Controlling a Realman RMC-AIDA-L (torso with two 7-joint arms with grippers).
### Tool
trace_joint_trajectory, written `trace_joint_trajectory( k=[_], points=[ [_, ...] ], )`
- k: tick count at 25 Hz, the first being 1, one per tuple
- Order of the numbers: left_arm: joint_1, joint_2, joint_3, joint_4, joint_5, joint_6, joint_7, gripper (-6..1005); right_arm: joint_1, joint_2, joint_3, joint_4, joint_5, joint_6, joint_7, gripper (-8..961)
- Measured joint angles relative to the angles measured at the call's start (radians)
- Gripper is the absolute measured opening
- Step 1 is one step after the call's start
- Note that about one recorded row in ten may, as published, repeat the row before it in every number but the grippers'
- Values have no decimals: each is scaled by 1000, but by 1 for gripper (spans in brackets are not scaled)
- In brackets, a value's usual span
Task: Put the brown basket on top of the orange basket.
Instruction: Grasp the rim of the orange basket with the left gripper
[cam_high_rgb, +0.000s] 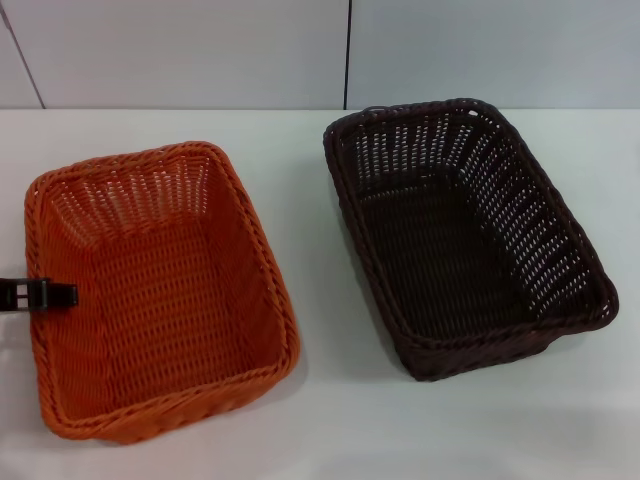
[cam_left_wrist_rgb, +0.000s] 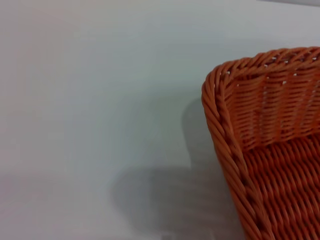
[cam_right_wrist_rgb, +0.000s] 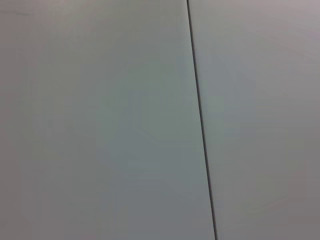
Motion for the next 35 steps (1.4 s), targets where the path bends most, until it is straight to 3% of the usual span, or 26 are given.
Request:
trace_joint_trajectory(
  k=[14,24,35],
  points=[
    [-40,-2,-7,18,1,-56,-48,791,-4,0,0,-9,0,0,0,637],
    [-59,1,-2,6,2,-87,-61,336,-7,0,-3,-12,0,-5,0,637],
    [-59,3,-8,0,2,-73,-33,202,-9,2,-3,-12,0,-11,0,636]
  ],
)
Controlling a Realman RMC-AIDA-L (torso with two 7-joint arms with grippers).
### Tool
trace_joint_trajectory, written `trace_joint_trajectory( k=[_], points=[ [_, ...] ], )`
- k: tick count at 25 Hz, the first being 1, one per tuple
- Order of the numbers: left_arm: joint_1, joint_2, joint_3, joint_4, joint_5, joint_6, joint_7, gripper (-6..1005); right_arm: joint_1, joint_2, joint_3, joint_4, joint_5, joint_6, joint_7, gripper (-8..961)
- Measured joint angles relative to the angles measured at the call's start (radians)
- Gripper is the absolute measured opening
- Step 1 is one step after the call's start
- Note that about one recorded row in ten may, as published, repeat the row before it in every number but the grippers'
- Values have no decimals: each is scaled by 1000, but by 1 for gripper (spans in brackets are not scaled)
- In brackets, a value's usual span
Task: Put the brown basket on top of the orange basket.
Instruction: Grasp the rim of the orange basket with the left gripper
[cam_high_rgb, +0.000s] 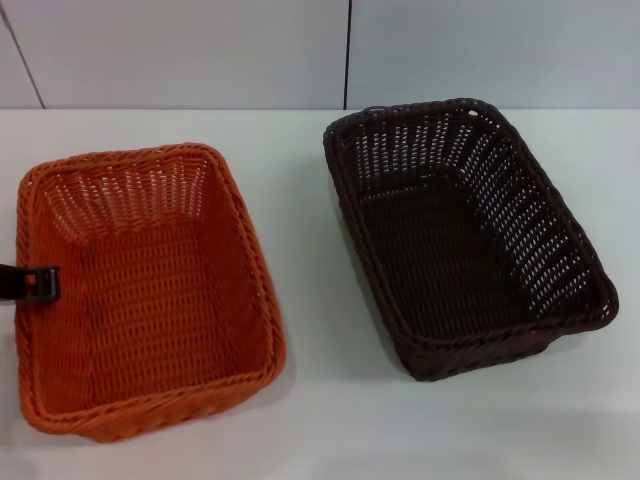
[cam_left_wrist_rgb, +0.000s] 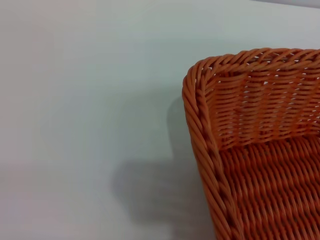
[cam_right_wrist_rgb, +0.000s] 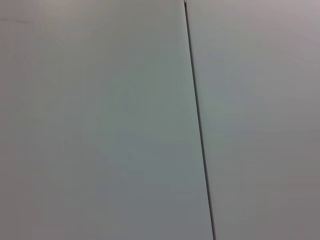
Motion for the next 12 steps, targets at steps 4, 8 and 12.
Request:
trace_joint_trajectory(
  k=[4,8,12],
  points=[
    [-16,1,-54,-13,-1,-1,81,199,0,0,1,1,0,-1,0,636],
    [-41,0,-117,-22,-7,-8,144,196,1,0,2,2,0,-1,0,636],
    [-89,0,-198,-19,-25,-24,248,183,2,0,4,3,0,-1,0,636]
  ],
)
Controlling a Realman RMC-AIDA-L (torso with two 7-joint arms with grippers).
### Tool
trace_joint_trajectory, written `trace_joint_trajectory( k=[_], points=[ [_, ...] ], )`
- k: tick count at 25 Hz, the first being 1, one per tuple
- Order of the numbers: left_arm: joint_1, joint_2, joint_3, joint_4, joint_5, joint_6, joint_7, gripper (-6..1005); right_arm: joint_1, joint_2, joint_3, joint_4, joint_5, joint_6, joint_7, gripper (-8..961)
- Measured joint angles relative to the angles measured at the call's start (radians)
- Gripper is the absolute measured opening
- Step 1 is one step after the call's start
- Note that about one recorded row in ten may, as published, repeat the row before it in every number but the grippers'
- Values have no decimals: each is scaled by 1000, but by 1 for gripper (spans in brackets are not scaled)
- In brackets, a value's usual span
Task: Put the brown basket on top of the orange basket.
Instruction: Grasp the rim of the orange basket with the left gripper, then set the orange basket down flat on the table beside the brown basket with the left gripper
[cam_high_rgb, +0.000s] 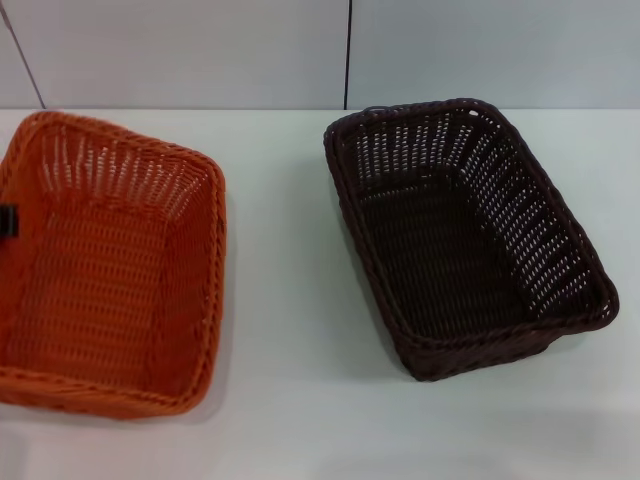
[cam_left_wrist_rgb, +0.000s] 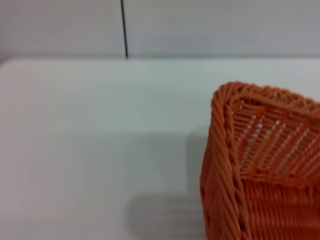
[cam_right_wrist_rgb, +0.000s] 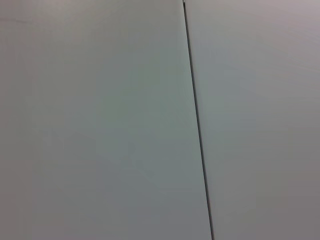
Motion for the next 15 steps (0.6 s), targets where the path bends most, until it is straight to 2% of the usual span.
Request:
trace_joint_trajectory(
  k=[2,4,9,13,15],
  points=[
    [-39,0,-53,24,-33,-11,85,175,2,-1,1,2,0,0,0,636],
    [-48,0,-69,30,-43,-13,108,175,2,-1,1,3,0,0,0,636],
    [-100,2,-190,42,-142,-40,275,175,3,-2,7,3,0,0,0,636],
    [-127,3,-244,43,-171,-71,342,172,3,-2,12,3,0,0,0,636],
    [-162,7,-292,44,-187,-112,419,171,3,-2,16,3,0,0,0,636]
  ],
)
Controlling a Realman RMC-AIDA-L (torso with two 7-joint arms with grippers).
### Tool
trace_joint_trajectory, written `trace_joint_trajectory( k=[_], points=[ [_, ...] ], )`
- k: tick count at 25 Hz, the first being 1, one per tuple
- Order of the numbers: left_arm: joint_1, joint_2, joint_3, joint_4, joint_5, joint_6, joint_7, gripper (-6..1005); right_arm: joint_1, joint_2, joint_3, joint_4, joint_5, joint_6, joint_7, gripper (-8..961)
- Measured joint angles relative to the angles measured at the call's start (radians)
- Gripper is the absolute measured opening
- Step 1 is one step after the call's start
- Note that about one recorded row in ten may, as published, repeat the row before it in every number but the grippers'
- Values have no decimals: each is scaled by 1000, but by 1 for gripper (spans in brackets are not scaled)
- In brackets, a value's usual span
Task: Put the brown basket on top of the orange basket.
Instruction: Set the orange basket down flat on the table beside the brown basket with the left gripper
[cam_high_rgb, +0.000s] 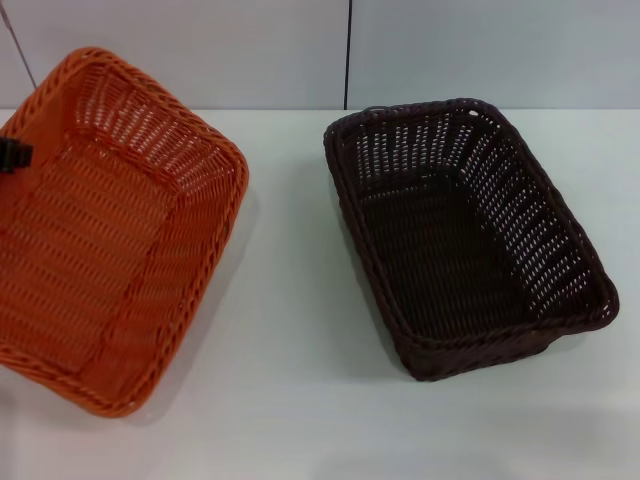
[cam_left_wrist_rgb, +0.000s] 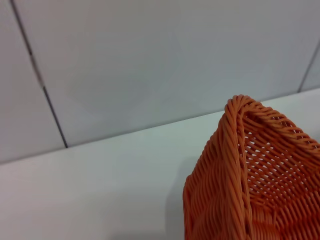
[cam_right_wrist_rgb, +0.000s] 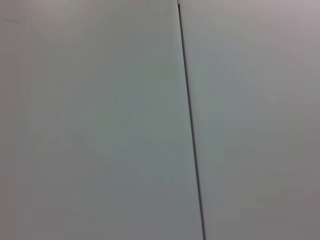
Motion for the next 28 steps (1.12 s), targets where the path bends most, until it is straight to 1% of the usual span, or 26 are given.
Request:
trace_joint_trajectory(
  k=[3,5,6,7,8,11,12,20,21,25,26,27,28],
  points=[
    [-16,5,-12,2,0,-19,31,170,0,0,9,0,0,0,-5,636],
    [-39,27,-28,13,-8,-50,84,170,-1,0,14,1,0,0,-5,636],
    [-41,29,-29,14,-8,-53,89,170,-2,0,16,2,0,0,-5,636],
    [-47,38,-29,15,-11,-70,113,170,-3,0,21,2,0,0,-6,636],
    [-47,38,-29,15,-11,-70,113,170,-3,0,21,2,0,0,-6,636],
    [-63,52,-31,15,-14,-111,158,169,-4,0,27,0,0,0,-8,636],
    [-78,61,-32,15,-14,-144,196,169,-4,0,33,0,0,0,-9,636],
    [-129,75,-45,8,-20,-227,308,169,-5,0,55,5,0,4,-10,636],
    [-149,82,-50,7,-32,-250,351,169,-6,0,59,5,0,4,-10,636],
    [-161,84,-53,6,-38,-264,381,169,-11,0,68,5,0,4,-11,636],
    [-180,85,-58,4,-41,-280,423,169,-13,1,71,5,0,4,-11,636],
    [-227,88,-69,14,-45,-316,511,168,-17,1,78,5,0,4,-12,636],
    [-227,88,-69,14,-45,-316,511,168,-19,2,83,5,0,3,-12,636]
  ],
)
